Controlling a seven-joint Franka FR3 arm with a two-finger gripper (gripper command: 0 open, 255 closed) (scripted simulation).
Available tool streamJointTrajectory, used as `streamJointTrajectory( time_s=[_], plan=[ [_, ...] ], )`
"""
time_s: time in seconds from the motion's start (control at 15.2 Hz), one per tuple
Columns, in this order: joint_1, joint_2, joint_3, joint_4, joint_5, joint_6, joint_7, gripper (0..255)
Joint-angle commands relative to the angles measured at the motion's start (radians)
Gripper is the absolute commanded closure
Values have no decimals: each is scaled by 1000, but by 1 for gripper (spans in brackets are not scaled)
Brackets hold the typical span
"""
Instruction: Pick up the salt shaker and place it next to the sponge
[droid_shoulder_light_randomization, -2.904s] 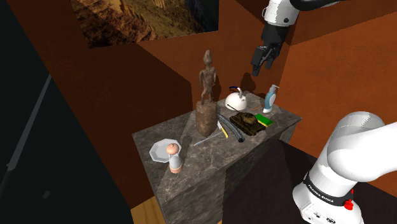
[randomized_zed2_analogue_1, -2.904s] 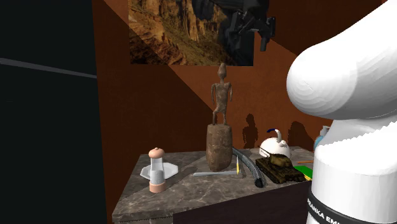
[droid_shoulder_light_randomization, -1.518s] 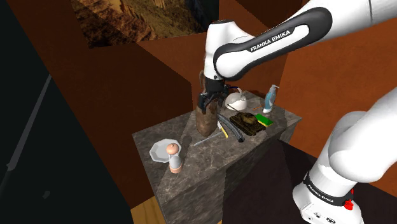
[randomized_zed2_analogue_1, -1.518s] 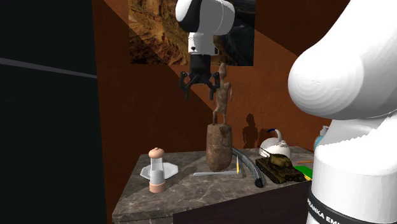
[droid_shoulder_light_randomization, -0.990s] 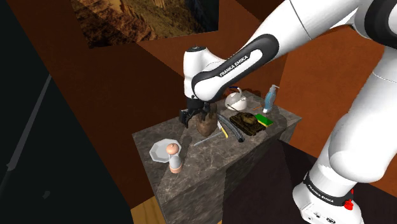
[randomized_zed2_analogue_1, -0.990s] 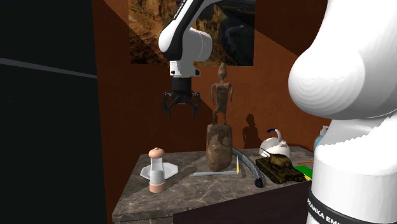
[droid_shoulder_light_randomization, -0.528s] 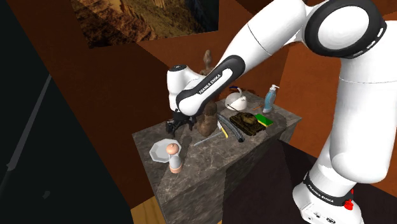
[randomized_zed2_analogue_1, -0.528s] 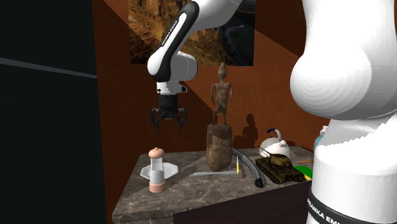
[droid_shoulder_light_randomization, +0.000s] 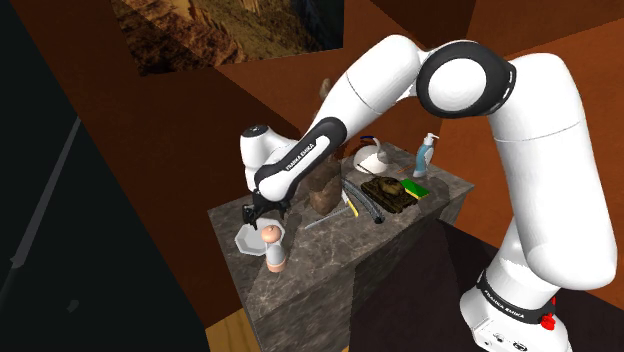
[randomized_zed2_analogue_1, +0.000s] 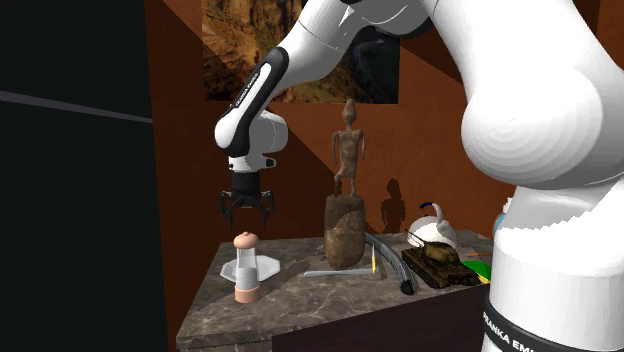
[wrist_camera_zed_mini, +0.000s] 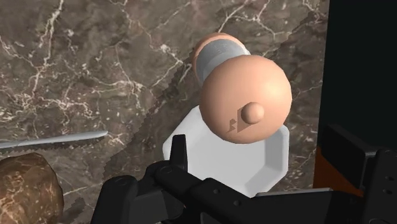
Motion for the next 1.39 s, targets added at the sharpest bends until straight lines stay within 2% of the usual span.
streamJointTrajectory(
  time_s=[0.0,0.33,0.86,0.92,1.32],
  plan=[
    [5,28,-5,17,-6,11,6,0],
    [14,87,-19,29,-22,57,16,0],
    [14,87,-19,29,-22,57,16,0],
    [14,87,-19,29,-22,57,16,255],
    [14,87,-19,29,-22,57,16,255]
  ],
)
